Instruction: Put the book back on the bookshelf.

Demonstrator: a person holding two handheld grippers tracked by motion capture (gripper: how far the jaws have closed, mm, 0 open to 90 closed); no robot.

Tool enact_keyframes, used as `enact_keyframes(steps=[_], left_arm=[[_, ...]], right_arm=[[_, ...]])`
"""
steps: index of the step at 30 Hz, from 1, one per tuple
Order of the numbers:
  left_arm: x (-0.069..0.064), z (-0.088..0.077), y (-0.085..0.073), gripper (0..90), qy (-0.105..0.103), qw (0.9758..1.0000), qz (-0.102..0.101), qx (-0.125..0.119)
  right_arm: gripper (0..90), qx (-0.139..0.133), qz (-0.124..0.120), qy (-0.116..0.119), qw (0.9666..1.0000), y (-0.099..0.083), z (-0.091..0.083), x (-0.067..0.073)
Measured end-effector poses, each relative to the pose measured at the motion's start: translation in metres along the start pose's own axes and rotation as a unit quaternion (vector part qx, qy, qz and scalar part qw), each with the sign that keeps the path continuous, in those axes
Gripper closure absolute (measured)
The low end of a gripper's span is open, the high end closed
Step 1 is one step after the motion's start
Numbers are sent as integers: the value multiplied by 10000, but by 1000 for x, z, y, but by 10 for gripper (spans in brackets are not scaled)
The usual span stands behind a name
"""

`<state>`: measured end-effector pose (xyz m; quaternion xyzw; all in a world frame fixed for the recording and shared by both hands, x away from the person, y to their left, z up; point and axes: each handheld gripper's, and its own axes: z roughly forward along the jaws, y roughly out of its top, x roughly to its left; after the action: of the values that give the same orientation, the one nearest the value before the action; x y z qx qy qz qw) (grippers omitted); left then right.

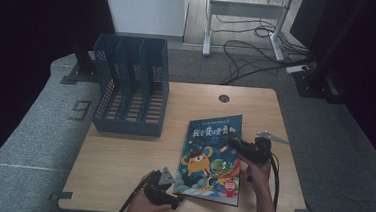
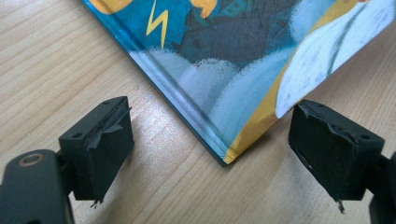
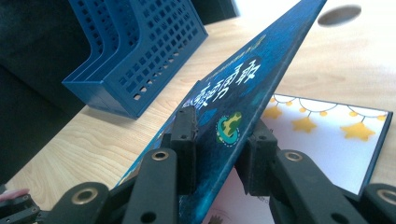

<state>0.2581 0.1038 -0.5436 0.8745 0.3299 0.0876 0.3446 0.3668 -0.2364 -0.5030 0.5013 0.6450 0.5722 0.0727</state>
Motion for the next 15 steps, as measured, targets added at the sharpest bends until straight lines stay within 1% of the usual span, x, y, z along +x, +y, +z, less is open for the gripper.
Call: enact_keyframes(steps=[2,4,7,10,12,13,14,15], left_arm=[[0,0,0,134,0,10000,5,10],[0,0,0,133,1,10000,5,13],[0,1,1,133,3,10000,-3,14],[1,1,2,131,-15,10000,-11,32],[1,1,2,128,-28,10000,-12,47],[1,1,2,127,-28,10000,-12,47],[1,1,2,126,-36,10000,-11,56],[1,1,2,125,-31,10000,-1,66]], right_arm=[[698,-58,-149,-22,9999,2,-3,7],[699,-131,-239,-17,9996,4,-5,11],[701,-314,-461,37,9984,6,-10,19],[702,-431,-666,46,9968,9,-15,27],[703,-472,-772,39,9959,10,-17,32],[703,-472,-772,39,9959,10,-17,32],[705,-513,-839,40,9951,11,-19,36],[705,-517,-876,44,9948,12,-20,38]])
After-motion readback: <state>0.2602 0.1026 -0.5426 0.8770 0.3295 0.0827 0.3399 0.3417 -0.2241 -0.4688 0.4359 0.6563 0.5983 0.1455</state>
